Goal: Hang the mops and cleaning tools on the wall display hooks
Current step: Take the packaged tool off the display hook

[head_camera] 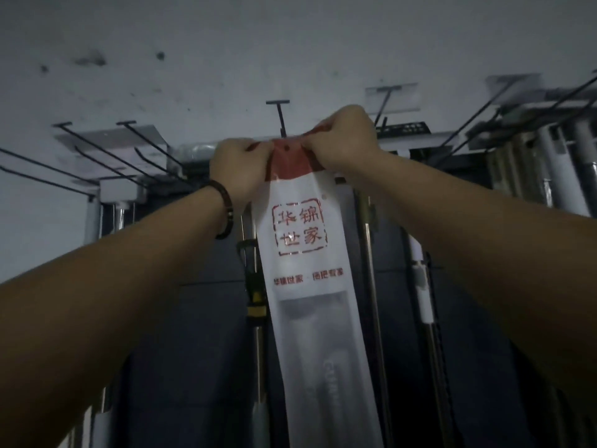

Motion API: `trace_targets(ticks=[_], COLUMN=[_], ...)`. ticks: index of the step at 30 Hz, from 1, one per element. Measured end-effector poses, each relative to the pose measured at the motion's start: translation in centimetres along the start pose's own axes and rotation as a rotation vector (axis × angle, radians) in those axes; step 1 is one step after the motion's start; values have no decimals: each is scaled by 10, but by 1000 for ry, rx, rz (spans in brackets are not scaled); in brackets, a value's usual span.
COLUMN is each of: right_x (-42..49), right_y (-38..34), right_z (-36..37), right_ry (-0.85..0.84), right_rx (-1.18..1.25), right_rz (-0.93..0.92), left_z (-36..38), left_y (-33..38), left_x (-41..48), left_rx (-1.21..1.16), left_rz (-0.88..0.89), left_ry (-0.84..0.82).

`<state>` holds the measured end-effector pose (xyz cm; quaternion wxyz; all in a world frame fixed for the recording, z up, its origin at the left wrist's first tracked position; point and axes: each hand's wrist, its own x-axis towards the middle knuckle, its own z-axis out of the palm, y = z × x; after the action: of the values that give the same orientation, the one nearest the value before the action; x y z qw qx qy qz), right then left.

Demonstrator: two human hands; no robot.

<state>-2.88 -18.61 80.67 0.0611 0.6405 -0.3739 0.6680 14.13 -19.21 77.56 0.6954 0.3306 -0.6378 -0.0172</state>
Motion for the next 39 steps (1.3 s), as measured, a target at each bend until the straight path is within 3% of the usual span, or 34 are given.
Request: trace_targets(ticks=[4,14,18,22,27,34,39], right_x=[54,73,65,66,42,-54,-166], right_y=[5,40,61,60,73,98,114], right_z=[26,53,64,64,64,60,64], right_ry=[74,35,-2,-43,-57,-9,-162], right_rx=[21,-65,3,-30,-109,-169,-95], right_rz=[5,51,97,130,124,-21,-15], left_z=[10,19,29,36,39,9,-14], left_y=[2,-20,-32,-31,-46,-75,-111], left_x=[46,70,71,77,76,-5,-127], left_rx=[84,268,293,381,326,331,293], left_rz=[38,-14,-52,-89,-143,-90,-105], left_ry=[108,-31,-80,-107,-70,-96,-210])
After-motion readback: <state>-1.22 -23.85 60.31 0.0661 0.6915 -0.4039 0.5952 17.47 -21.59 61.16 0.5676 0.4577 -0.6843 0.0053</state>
